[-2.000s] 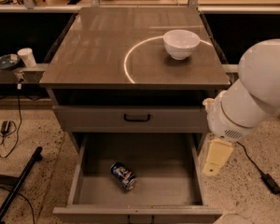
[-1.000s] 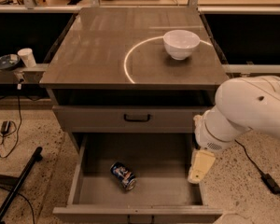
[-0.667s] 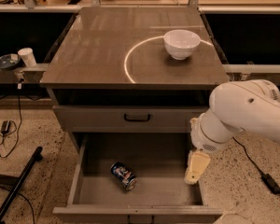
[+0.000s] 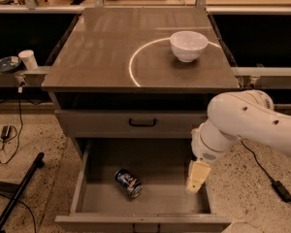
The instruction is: Pick pepsi can from middle drawer and place on counter
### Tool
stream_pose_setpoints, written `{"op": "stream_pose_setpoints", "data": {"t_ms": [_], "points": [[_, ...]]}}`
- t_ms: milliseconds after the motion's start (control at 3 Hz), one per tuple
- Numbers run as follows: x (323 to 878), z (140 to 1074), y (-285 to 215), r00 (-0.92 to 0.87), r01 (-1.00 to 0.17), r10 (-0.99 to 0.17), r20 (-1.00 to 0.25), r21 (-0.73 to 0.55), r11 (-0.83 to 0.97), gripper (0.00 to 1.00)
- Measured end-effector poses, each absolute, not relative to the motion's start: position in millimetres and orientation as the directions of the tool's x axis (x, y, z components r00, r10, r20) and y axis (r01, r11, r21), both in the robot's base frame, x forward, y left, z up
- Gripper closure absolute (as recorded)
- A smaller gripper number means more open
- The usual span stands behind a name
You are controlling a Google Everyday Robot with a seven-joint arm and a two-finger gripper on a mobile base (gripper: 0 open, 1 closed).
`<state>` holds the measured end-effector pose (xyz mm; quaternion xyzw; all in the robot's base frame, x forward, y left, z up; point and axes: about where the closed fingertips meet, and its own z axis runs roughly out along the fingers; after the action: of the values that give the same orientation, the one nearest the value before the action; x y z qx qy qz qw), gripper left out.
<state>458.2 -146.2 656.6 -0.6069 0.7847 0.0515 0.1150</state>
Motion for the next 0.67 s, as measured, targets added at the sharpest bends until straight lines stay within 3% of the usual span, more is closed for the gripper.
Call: {"op": "stream_pose_setpoints", "data": {"t_ms": [667], "points": [[455.6,624.1,-125.7,-0.213,-0.976,-0.948,-0.237,0.0,0.219,0.0]]}}
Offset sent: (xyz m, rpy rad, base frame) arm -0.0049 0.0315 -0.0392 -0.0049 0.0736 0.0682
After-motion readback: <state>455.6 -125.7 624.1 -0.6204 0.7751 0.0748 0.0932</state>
